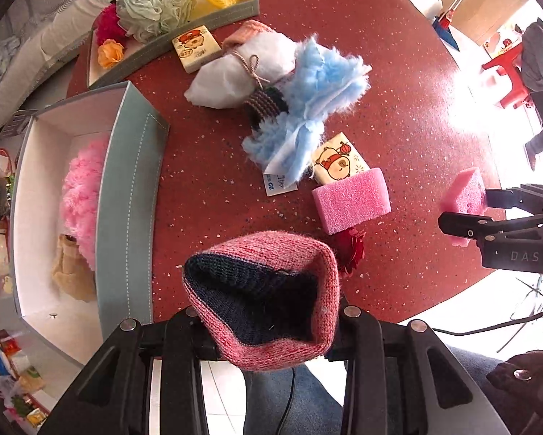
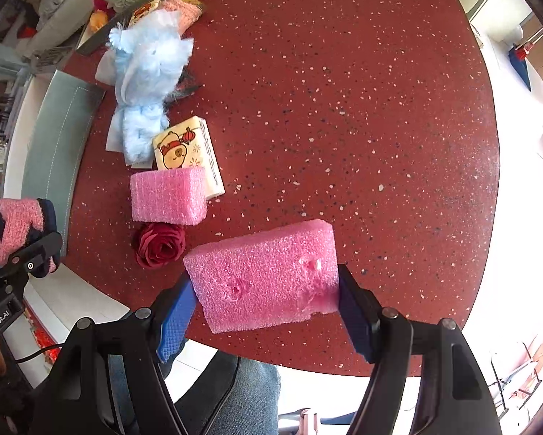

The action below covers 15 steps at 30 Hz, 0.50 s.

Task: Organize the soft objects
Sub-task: 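Carry the knit cuff and pink sponge with both grippers over the box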

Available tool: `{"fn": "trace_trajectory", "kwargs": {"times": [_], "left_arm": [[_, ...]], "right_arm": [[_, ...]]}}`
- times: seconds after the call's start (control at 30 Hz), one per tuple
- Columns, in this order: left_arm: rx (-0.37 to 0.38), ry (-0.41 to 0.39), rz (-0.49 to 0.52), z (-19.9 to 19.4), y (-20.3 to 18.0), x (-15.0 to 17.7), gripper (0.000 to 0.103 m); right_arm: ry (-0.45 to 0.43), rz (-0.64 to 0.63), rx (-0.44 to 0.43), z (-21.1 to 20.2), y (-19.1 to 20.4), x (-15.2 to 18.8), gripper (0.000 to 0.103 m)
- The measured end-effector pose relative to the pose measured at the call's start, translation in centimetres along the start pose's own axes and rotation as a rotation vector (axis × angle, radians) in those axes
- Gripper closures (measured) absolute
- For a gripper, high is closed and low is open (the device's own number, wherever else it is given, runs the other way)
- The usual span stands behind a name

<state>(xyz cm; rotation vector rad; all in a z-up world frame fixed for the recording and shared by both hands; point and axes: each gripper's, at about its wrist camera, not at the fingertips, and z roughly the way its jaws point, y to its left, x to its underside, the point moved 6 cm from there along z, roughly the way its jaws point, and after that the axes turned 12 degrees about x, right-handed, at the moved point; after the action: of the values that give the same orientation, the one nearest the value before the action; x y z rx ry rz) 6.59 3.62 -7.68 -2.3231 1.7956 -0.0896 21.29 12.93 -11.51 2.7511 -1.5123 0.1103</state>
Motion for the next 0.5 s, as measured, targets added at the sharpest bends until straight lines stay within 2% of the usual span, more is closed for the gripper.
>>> {"fn": "trace_trajectory", "kwargs": {"times": [0.17,0.27,0.5], "left_arm": [[-0.013,-0.055,-0.025,-1.5,2.9,-0.7,0.065],[-0.02,-0.1,-0.037,-2.1,4.6,-0.9,0.065],[-0.016,-0.192,-0.054,-5.0,8.9,-0.9,0.065]], "right_arm": [[-0.02,0.028,-0.003,-1.3,-0.3,-0.9,0.027],[-0.039,0.03,0.028,-2.6,-0.4,-1.5,0.027],[-0.096,0.05,0.062,-4.0,3.8,-2.8,0.027]]}}
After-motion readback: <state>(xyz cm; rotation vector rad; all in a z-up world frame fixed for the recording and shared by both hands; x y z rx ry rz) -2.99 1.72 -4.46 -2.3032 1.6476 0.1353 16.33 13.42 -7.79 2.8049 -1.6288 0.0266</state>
